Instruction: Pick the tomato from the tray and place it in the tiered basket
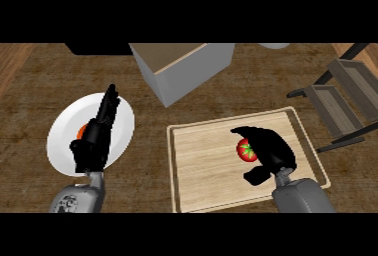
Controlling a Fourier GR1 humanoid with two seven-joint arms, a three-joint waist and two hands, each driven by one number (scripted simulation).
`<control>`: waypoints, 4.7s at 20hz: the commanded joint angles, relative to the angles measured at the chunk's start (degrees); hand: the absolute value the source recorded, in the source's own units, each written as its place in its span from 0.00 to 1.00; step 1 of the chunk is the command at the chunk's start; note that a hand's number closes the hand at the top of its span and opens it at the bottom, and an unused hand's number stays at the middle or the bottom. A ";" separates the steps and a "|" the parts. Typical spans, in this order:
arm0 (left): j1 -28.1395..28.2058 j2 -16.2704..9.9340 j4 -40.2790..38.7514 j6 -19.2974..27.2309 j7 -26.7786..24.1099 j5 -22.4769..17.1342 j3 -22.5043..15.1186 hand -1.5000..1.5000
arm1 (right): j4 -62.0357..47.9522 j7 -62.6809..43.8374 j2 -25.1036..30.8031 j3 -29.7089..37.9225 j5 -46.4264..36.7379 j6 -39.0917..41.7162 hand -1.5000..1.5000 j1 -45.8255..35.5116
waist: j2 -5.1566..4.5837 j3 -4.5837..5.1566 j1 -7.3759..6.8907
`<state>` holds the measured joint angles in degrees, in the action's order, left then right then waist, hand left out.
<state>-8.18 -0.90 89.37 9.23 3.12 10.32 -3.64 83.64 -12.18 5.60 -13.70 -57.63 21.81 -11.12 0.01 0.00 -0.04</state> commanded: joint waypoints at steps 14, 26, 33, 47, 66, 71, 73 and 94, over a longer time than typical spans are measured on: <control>0.35 -1.65 0.99 1.00 0.54 -0.57 0.58 0.50 | 10.46 4.67 19.15 -0.96 -10.58 5.63 1.00 4.84 | 0.91 0.21 2.30; 1.30 -1.53 1.88 0.94 -0.01 -0.12 0.12 0.50 | 49.74 -2.96 27.57 24.29 4.55 35.12 1.00 4.42 | 0.53 0.11 1.77; 0.84 0.81 1.14 2.92 1.17 1.46 -3.16 0.50 | 48.56 -6.58 30.60 44.04 18.36 48.06 1.00 -13.91 | 0.61 0.20 1.01; -0.35 -1.30 -1.00 0.78 -0.70 -0.88 0.04 0.50 | 18.96 -23.96 35.44 53.05 31.44 55.19 1.00 -46.23 | 0.56 0.34 0.14; -1.58 -0.75 0.19 -0.05 1.21 -0.82 -0.44 0.50 | -5.81 -13.71 47.64 31.50 20.84 33.20 1.00 -54.39 | -0.33 0.01 -1.13; 0.45 -0.60 -1.54 0.13 -2.33 -0.64 -0.70 0.50 | -6.25 -9.20 45.22 31.33 18.77 27.19 1.00 -45.20 | -0.09 0.00 -0.30; -1.30 -0.41 -1.42 0.32 -1.19 -1.25 -0.07 0.50 | -15.11 -15.10 43.76 40.99 21.86 25.61 0.00 -49.66 | -0.22 -0.03 -0.49; 2.54 -0.34 0.71 1.63 -1.81 0.23 -1.26 0.50 | -35.09 -19.50 58.10 63.96 30.47 14.20 0.00 -50.37 | -0.01 -0.07 0.42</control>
<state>-7.40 -2.22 90.10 9.65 2.45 9.45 -4.03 53.23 -31.92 58.60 44.79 -29.03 36.14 -63.96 -0.07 -0.04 0.11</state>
